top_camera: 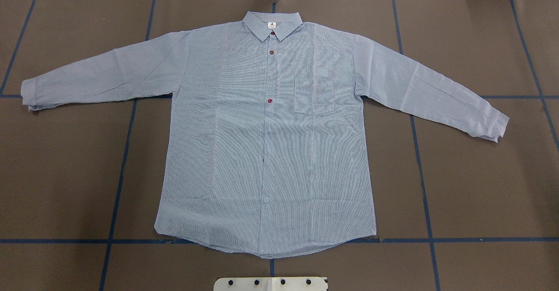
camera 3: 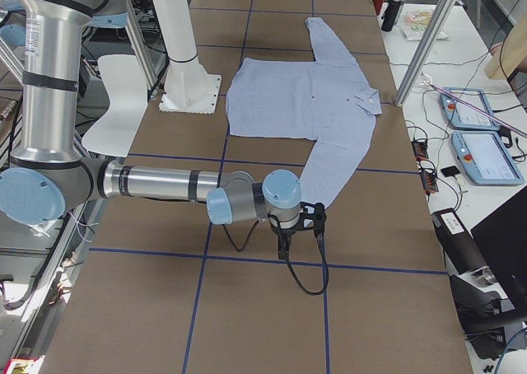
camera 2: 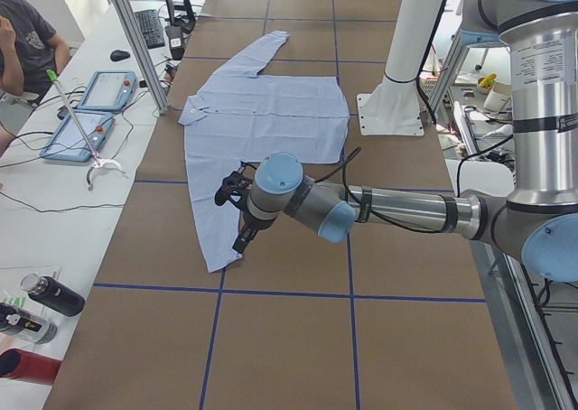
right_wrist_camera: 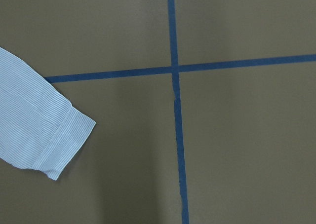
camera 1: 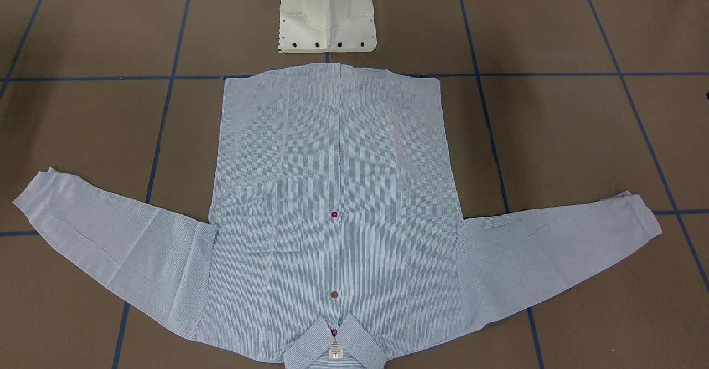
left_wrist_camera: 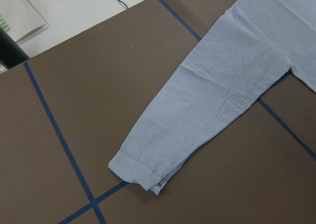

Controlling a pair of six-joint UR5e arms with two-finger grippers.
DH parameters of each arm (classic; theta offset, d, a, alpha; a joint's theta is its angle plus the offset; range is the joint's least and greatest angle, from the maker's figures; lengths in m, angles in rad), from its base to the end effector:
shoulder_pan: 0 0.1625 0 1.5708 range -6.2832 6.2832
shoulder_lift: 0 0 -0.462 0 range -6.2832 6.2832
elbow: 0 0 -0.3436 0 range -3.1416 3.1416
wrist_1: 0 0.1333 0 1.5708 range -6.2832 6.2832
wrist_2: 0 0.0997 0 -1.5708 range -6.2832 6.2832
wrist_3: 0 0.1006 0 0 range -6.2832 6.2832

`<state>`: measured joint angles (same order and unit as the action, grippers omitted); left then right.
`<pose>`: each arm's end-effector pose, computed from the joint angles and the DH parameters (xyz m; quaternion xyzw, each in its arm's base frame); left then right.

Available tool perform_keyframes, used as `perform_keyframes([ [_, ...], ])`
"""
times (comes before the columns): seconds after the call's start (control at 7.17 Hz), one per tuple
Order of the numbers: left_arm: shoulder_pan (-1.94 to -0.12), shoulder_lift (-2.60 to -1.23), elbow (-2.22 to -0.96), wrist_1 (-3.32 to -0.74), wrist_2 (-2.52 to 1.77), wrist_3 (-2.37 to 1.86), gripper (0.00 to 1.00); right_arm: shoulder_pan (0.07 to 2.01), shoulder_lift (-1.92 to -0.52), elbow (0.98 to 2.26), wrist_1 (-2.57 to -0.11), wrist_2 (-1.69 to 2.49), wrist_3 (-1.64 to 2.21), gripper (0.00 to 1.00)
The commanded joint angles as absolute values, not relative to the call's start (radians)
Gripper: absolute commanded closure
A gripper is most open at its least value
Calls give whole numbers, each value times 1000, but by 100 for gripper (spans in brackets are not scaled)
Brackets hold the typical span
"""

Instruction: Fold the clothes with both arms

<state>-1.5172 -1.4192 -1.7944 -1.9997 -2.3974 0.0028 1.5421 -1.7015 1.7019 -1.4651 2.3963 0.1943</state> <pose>-0.0382 -0.3957 0.6064 0.2170 0.3947 0.1245 0.8841 0.0482 -0.3913 0.6777 0.0037 -0.4035 0.0545 0.9134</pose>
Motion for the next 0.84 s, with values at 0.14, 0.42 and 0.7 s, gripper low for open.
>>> perform_keyframes([
  [0.14, -1537, -1404, -1786, -1974, -2390, 5, 0, 1588, -1706, 1767, -1654, 2390, 107, 0],
  [0.42, -1537, -1404, -1787, -1979, -2393, 3, 0, 1586, -1713, 1741, -1649, 2408, 110, 0],
  [0.7, -1534, -1411, -1776, -1980, -2394, 5, 0, 1548, -1710, 1741, -1617, 2479, 107, 0],
])
